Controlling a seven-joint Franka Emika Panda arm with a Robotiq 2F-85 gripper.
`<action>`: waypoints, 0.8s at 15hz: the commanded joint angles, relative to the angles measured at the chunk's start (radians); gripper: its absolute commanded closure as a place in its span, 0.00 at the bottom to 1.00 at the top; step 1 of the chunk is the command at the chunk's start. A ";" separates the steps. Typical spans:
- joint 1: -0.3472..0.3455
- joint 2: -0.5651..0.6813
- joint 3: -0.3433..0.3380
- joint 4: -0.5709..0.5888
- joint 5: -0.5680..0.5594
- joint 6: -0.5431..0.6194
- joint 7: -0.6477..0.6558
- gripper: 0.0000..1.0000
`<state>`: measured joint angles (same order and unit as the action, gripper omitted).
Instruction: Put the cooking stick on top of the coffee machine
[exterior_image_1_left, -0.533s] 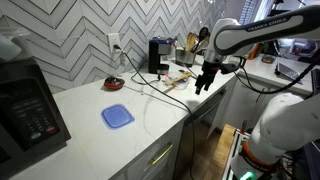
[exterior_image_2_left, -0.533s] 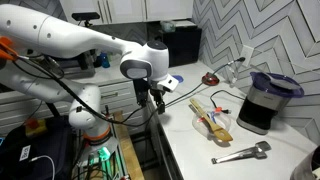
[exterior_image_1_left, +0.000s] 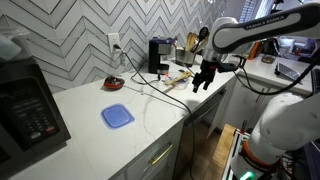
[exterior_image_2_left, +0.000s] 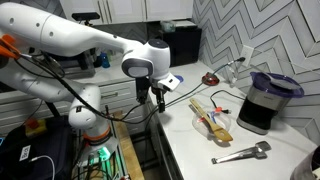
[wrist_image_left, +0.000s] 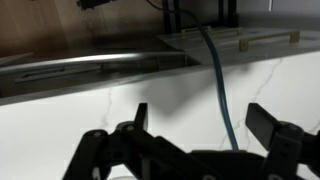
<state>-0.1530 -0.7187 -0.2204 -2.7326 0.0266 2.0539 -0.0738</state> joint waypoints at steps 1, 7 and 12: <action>-0.020 0.124 0.030 0.141 0.072 0.014 0.148 0.00; -0.093 0.312 0.048 0.328 0.081 0.117 0.382 0.00; -0.145 0.421 0.087 0.329 0.053 0.263 0.638 0.00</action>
<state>-0.2607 -0.3625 -0.1654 -2.4093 0.0932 2.2533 0.4265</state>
